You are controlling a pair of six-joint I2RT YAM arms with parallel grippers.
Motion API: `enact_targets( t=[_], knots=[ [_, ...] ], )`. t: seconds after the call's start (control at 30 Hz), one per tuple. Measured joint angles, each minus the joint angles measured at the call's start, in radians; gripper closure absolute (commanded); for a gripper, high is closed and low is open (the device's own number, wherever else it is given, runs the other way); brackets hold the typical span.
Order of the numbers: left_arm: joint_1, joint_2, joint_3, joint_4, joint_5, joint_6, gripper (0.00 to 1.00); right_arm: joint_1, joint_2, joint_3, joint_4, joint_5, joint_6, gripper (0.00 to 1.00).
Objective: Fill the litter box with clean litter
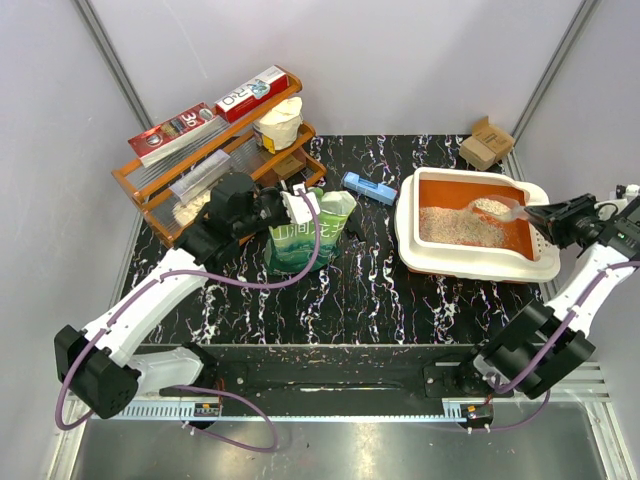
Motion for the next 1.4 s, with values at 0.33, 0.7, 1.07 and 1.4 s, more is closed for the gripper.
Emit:
enact_targets(
  t=[0.33, 0.7, 1.07, 1.4],
  knots=[
    [0.000, 0.005, 0.000, 0.006, 0.014, -0.003, 1.00, -0.090, 0.005, 0.096, -0.161, 0.106, -0.156, 1.00],
    [0.001, 0.009, -0.009, 0.027, 0.027, -0.003, 1.00, -0.109, 0.017, 0.180, -0.336, 0.146, -0.339, 1.00],
    [0.004, 0.037, -0.009, 0.064, 0.031, -0.003, 1.00, -0.104, 0.043, 0.227, -0.551, 0.061, -0.634, 1.00],
    [0.005, 0.037, -0.027, 0.080, 0.030, -0.007, 1.00, 0.243, 0.089, 0.268, -0.595, 0.063, -0.711, 1.00]
  ],
)
